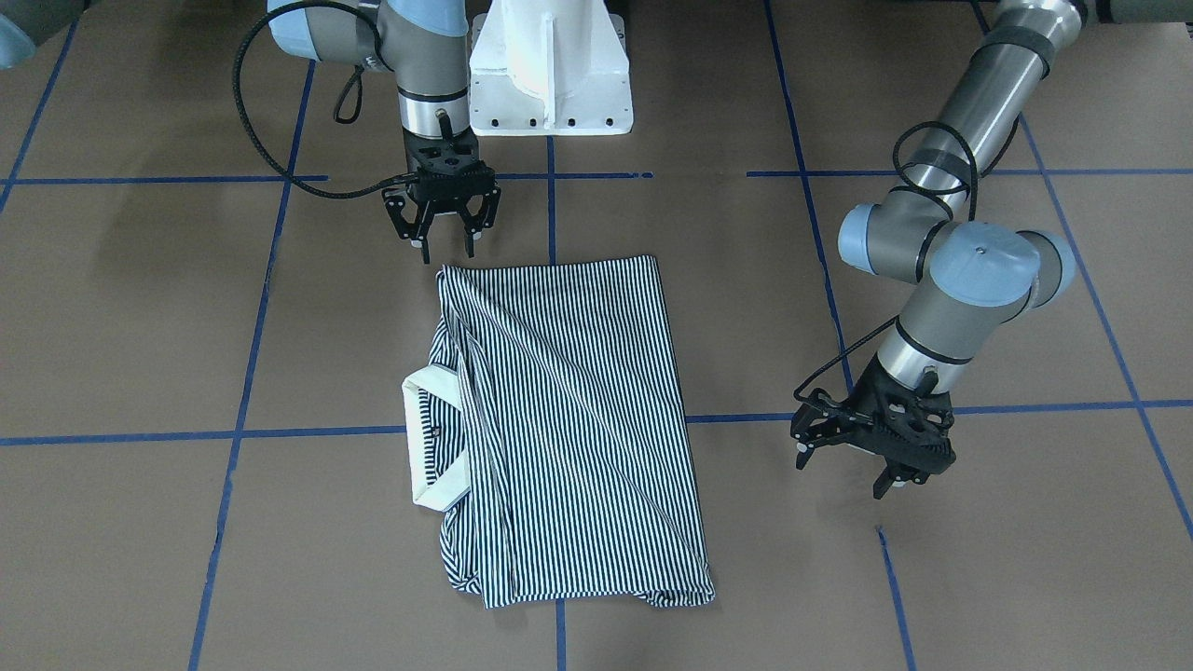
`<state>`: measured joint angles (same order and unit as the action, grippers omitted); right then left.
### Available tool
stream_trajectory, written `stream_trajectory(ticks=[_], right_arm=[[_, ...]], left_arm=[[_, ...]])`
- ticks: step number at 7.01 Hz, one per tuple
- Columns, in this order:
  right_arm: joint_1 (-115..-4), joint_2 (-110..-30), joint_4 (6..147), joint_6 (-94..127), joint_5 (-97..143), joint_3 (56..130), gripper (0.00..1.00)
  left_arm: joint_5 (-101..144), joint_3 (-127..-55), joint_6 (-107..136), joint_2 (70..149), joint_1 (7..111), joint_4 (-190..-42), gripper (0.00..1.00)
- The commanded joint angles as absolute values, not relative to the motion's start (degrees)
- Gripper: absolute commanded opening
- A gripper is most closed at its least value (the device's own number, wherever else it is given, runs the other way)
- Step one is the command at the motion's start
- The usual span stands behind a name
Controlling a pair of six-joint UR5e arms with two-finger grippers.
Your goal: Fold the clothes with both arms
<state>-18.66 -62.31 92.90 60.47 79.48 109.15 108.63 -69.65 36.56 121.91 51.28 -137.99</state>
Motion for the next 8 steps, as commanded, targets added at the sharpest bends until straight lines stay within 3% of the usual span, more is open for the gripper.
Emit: stream_trajectory(ticks=[1,4,8], right_arm=[[-22.3,-58.13,92.9,59.85,79.72,105.24,1.0],[-26.1,-49.23,92.9,56.34,82.17,91.35,0.97],[-26.19,-47.64,92.9,55.02,82.53,86.14,0.94]], left_arm=[[108.63,-69.61,36.56,121.9,51.15,-137.99,1.0],[108.63,-69.61,36.56,121.9,51.07,-137.9,1.0],[108.63,-69.61,36.56,121.9,51.06,-137.9,1.0]])
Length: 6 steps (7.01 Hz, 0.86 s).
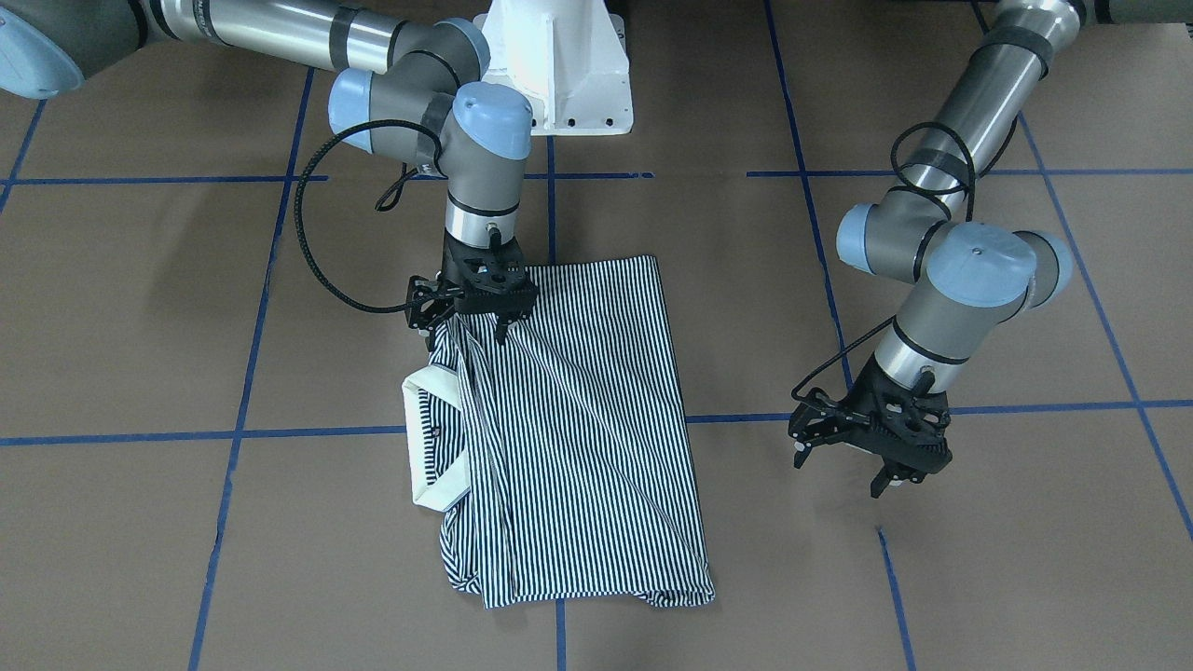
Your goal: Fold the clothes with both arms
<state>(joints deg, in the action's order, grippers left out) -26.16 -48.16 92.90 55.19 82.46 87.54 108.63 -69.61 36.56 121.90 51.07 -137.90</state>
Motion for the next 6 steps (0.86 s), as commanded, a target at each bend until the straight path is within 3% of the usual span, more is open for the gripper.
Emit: stream_trajectory(ticks=[1,6], right_arm=[[-26.19,-47.46,92.9,55.02,82.62,85.26,0.93],[-29.87,-48.07,93.69,46.96,84.99,81.76,0.93]], left_arm=[[108.63,-69.61,36.56,121.9,51.06,-137.9,1.0],[108.63,-69.7,36.56,121.9,51.06,-137.99,1.0]])
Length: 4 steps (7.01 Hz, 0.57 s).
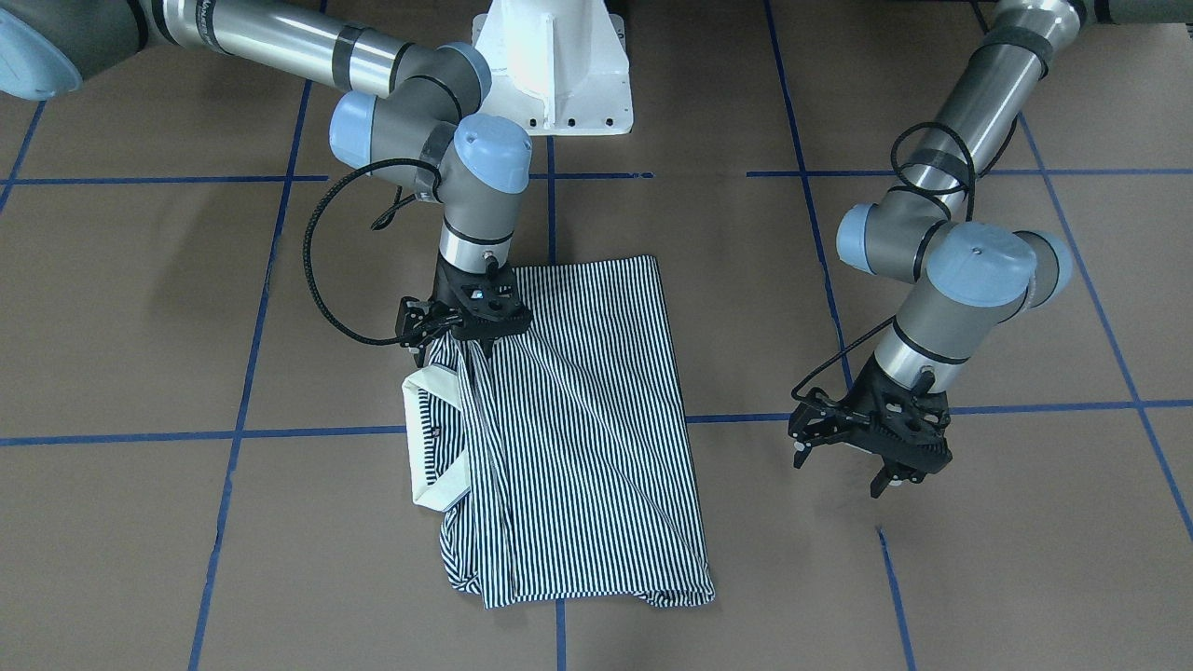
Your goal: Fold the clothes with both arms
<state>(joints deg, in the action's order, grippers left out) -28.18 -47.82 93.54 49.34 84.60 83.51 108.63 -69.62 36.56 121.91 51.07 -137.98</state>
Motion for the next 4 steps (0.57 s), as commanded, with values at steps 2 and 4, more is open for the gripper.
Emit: stream_trajectory(ticks=[2,4], right_arm=[[-35.13,-50.7,93.69,39.15,89.01,81.56,0.93],[-37.87,-50.89,93.52,36.31,89.82,81.65,0.96]], left_arm=[[108.63,-69.78,36.56,121.9,51.06,-137.99,1.0],[108.63,-69.7,36.56,121.9,51.06,-137.9,1.0]])
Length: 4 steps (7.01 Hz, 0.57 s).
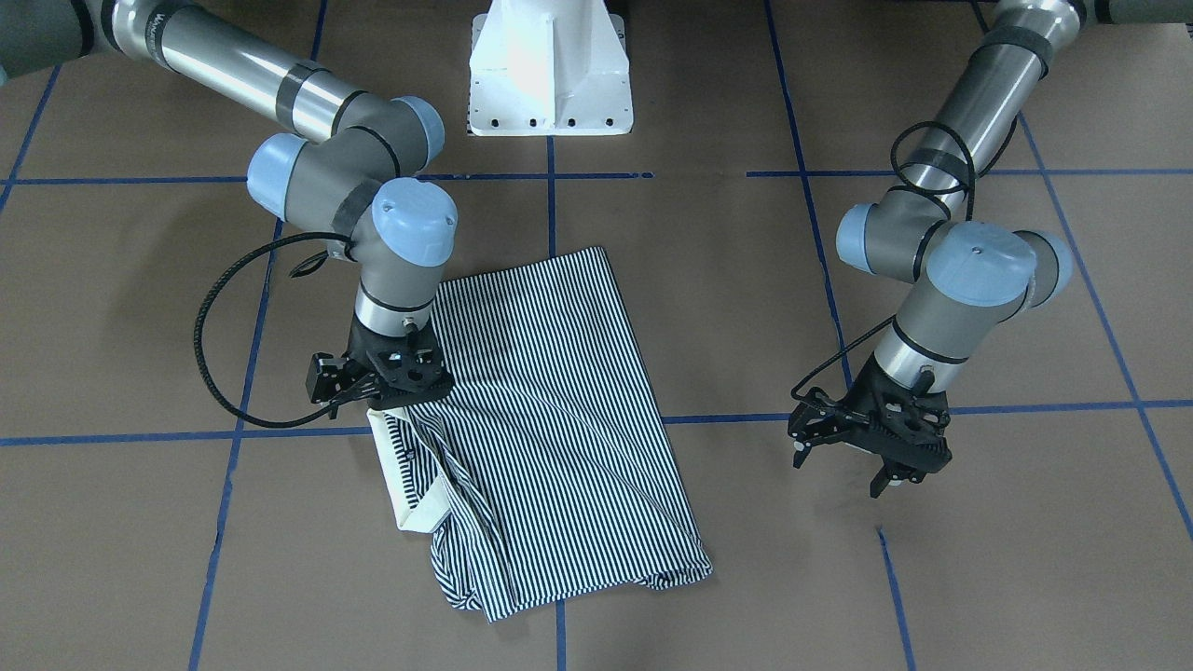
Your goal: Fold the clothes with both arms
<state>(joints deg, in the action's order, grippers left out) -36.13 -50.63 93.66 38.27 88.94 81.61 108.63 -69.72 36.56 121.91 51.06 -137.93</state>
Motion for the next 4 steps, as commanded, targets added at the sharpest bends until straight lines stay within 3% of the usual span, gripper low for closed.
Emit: stream_trajectory(ticks=[1,2,4], right_arm=[[-38.66,-50.89,92.91,36.3,90.52,81.82,0.98],[-39.63,-50.8,91.25,36.65,91.14,81.83,0.99],[-43.57,-54.47,74.8,37.79,100.22,83.39,1.0]], left_arm=[[108.63,-69.7,36.56,121.9,51.06,-137.9,1.0],[108.63,-69.7,36.56,121.9,51.06,-137.9,1.0],[111.42,-73.53,41.61,121.99,50.98,-136.77,1.0]])
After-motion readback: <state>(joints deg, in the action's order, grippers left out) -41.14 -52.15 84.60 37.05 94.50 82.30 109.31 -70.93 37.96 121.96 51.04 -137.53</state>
